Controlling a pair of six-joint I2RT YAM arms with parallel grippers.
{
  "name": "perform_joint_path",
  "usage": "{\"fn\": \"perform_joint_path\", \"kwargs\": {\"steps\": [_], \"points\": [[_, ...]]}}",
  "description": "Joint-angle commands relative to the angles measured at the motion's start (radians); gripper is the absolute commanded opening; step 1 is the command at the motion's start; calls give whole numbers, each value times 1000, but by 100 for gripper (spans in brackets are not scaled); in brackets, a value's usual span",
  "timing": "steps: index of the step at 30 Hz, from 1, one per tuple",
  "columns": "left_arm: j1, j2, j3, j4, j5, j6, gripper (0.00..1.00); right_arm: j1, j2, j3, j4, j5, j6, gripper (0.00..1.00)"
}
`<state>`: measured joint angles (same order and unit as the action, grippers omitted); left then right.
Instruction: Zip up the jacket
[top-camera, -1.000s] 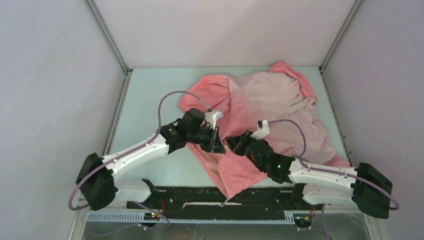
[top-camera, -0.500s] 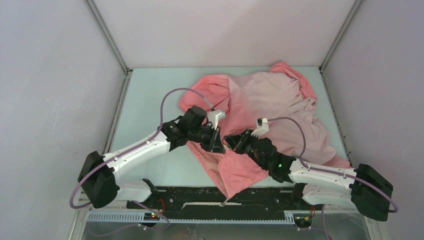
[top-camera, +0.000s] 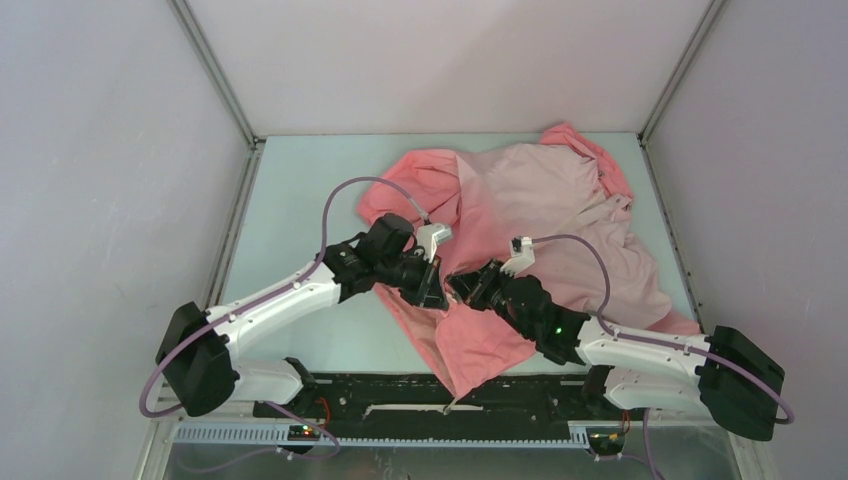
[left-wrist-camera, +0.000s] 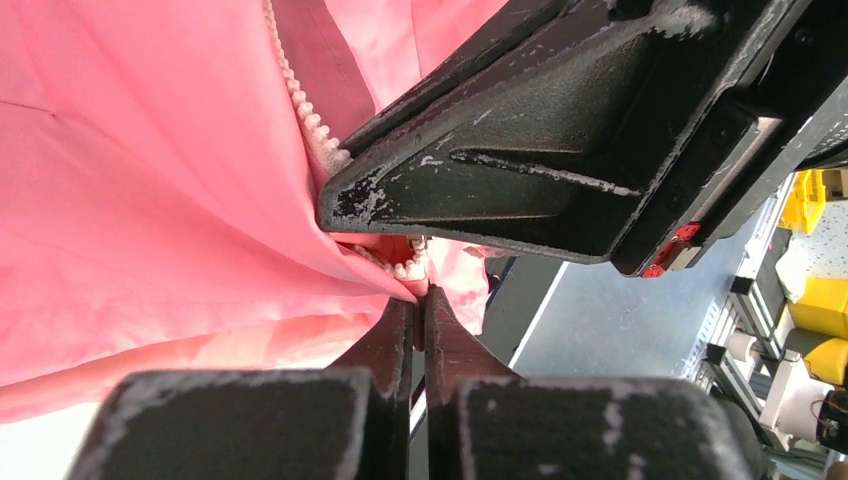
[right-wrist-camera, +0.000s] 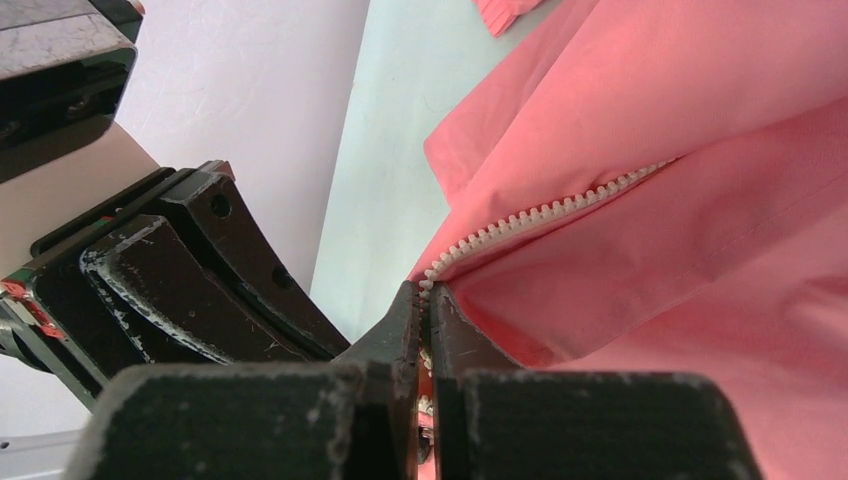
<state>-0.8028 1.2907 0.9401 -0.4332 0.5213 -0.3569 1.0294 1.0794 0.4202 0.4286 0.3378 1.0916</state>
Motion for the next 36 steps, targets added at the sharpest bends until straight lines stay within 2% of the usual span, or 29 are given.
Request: {"fn": "perform_joint_path", "kwargs": {"steps": [1,9,11,12,14,21,26,31,36], "points": [[-14,-6,-6,-18,16,27,0,-14,12,44,50,-52,14,0],[-29,18,-65,58,59,-4,0,-25,-20,38,24,-50,43,0],[-30,6,-87,51,48,0,0,-25,-32,75,-85,-35,71,0],[-33,-1,-83,21,17,21,0,-32,-34,69,-87,-50,100,0],[-39,10,-69,-28,-17,58,0,-48,-29,46,-26,-90,125,0],[-115,88,-31,-33,-61,80,0,-68,29,50,84,-170,228,0],[-129,94,-64,-18,-79,76,0,-108,14,12,170,-183,324,0],[-131,98,-68,-29,-132,78,0,-112,72,-35,331,-175,461,0],[-143,105,-53,-63,-196,96,0,-99,123,-38,400,-187,533,0]]}}
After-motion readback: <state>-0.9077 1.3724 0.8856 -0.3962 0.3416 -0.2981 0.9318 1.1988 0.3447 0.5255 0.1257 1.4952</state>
